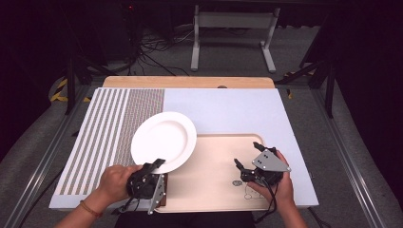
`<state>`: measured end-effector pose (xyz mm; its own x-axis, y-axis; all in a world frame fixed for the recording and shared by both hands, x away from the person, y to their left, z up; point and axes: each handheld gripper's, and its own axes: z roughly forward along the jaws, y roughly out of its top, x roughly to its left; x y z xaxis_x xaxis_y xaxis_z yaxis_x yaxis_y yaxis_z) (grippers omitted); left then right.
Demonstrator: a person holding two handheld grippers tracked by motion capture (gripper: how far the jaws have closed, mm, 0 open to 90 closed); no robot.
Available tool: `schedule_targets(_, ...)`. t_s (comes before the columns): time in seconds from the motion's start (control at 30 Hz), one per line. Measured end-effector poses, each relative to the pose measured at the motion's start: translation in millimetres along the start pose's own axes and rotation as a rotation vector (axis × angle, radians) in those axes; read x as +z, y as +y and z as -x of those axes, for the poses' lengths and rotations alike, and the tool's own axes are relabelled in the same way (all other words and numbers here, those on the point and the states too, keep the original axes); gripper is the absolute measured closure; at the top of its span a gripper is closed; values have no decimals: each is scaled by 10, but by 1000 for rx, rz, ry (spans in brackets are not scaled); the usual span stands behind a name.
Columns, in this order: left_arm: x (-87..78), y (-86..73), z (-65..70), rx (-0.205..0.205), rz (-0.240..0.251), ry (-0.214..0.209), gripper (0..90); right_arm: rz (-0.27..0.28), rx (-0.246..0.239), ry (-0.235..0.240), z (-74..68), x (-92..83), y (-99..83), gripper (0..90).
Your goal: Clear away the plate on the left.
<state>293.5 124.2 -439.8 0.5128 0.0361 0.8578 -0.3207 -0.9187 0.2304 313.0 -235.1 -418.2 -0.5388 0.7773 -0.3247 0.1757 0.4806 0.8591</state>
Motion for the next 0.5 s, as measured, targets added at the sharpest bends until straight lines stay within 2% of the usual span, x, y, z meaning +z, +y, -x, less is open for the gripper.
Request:
schedule_targets(0.17, 46, 151, 30, 23, 24, -19, 825, 4, 8, -24, 19, -49, -32, 183)
schedule_targets(0.2, 66, 179, 42, 20, 44, -24, 826, 7, 10, -30, 27, -58, -36, 183)
schedule_targets(0.27, 82, 247, 50, 54, 52, -22, 825, 9, 19, -37, 38, -78, -44, 183)
schedule_targets(0.3, 82, 277, 70, 52, 47, -27, 826, 7, 17, -40, 42, -86, -48, 184)
schedule_targets(0.37, 97, 363, 100, 82, 64, -37, 826, 16, 22, -54, 45, -105, -57, 195)
schedule_targets(0.47, 122, 423, 133, 84, 81, -49, 825, 28, 30, -66, 56, -129, -61, 195)
schedule_targets(0.5, 146, 484, 161, 97, 97, -59, 826, 29, 28, -69, 58, -133, -60, 194)
